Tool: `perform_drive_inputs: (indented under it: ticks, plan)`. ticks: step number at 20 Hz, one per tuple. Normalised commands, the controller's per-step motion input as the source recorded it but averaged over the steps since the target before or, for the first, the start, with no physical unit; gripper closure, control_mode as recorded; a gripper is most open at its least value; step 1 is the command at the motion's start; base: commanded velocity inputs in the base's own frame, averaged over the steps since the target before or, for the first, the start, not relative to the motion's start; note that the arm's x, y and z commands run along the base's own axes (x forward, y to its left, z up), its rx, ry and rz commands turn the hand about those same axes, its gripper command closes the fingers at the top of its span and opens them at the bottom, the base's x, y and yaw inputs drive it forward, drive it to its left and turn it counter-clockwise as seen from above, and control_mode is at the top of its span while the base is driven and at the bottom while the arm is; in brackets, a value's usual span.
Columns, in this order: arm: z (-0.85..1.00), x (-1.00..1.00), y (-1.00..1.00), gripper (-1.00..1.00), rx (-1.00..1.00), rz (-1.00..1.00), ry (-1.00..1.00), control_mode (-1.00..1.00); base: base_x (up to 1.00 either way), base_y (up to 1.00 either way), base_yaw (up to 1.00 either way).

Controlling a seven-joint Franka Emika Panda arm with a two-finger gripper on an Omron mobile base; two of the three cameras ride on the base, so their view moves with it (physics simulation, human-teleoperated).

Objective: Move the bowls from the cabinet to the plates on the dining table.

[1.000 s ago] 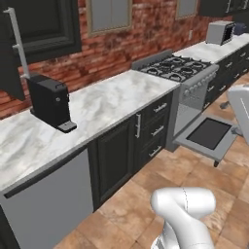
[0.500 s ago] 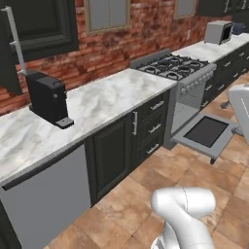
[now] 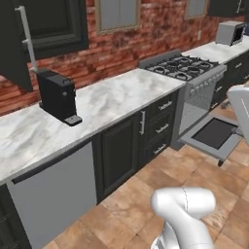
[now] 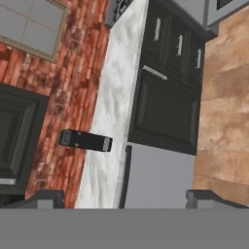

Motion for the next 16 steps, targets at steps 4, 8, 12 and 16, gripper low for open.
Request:
perform_drive_inputs:
  ticks: [4, 8, 12, 16]
  plan:
    - [0.0, 0.0, 0.0, -1.0, 0.0, 0.0, 0.0, 1.0, 0.0, -0.03, 0.25]
    - [0.0, 0.0, 0.0, -1.0, 0.0, 0.0, 0.0, 1.0, 0.01, 0.0, 0.25]
    - [0.0, 0.0, 0.0, -1.0, 0.0, 0.0, 0.0, 1.0, 0.01, 0.0, 0.25]
    - [0.0, 0.0, 0.0, -1.0, 0.0, 0.0, 0.0, 1.0, 0.01, 0.0, 0.25]
